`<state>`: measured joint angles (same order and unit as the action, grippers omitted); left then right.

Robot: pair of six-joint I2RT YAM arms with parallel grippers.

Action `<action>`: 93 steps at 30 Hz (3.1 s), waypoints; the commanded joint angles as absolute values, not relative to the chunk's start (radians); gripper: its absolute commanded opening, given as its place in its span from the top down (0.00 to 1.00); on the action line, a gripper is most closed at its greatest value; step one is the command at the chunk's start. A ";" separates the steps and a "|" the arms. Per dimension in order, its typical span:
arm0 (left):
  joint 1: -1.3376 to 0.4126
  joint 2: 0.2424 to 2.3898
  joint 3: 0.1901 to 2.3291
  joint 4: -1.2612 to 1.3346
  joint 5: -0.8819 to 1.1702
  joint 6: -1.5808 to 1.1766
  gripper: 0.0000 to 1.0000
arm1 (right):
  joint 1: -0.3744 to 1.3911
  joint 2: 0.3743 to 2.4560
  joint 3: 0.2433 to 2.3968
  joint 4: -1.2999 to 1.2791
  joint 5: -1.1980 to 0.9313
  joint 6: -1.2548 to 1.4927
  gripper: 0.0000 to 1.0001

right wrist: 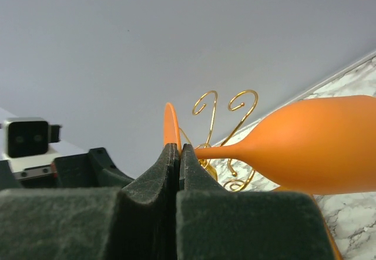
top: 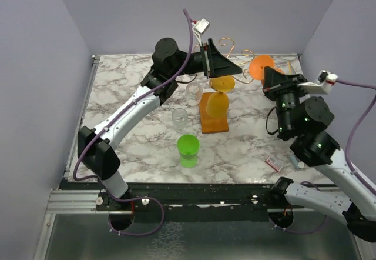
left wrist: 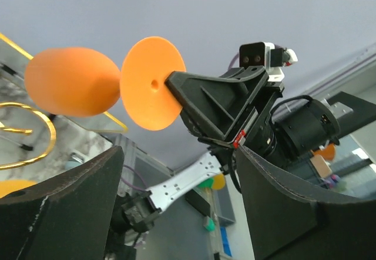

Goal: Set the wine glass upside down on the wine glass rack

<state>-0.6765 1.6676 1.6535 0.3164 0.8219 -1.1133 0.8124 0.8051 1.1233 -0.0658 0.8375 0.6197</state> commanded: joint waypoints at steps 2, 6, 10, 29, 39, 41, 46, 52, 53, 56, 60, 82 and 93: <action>-0.578 1.578 1.604 0.345 0.816 -1.070 0.21 | 0.808 0.949 1.176 0.143 0.880 0.461 0.99; -0.528 1.538 1.573 0.345 0.815 -1.056 0.20 | 0.732 1.020 1.225 0.174 0.819 0.437 0.99; -0.500 1.517 1.559 0.345 0.831 -1.048 0.19 | 0.617 1.077 1.259 0.163 0.728 0.481 0.99; -0.369 1.377 1.382 0.247 0.783 -0.963 0.17 | 0.231 1.493 1.604 0.159 -0.117 0.548 0.99; -0.359 1.289 1.397 0.056 0.706 -0.817 0.15 | 0.212 1.515 1.605 0.011 -0.154 0.694 0.99; -0.359 1.273 1.400 0.021 0.681 -0.788 0.15 | 0.212 1.491 1.573 0.011 -0.173 0.718 0.99; -0.357 1.242 1.395 -0.037 0.631 -0.745 0.14 | 0.211 1.468 1.542 -0.051 -0.192 0.750 0.99; -0.357 1.224 1.385 -0.080 0.603 -0.716 0.14 | 0.212 1.443 1.503 -0.084 -0.232 0.781 0.99; -0.357 1.221 1.387 -0.090 0.597 -0.706 0.14 | 0.211 1.436 1.495 -0.087 -0.237 0.781 0.99; -0.356 1.210 1.394 -0.124 0.574 -0.670 0.13 | 0.211 1.414 1.483 -0.099 -0.271 0.777 0.99; -0.356 1.193 1.398 -0.175 0.526 -0.627 0.12 | 0.211 1.385 1.473 -0.133 -0.306 0.770 0.99; -0.356 1.150 1.371 -0.281 0.413 -0.527 0.09 | 0.210 1.284 1.386 -0.182 0.118 0.733 0.99; -0.356 1.152 1.370 -0.301 0.393 -0.516 0.09 | 0.210 1.318 1.384 -0.102 0.136 0.713 0.99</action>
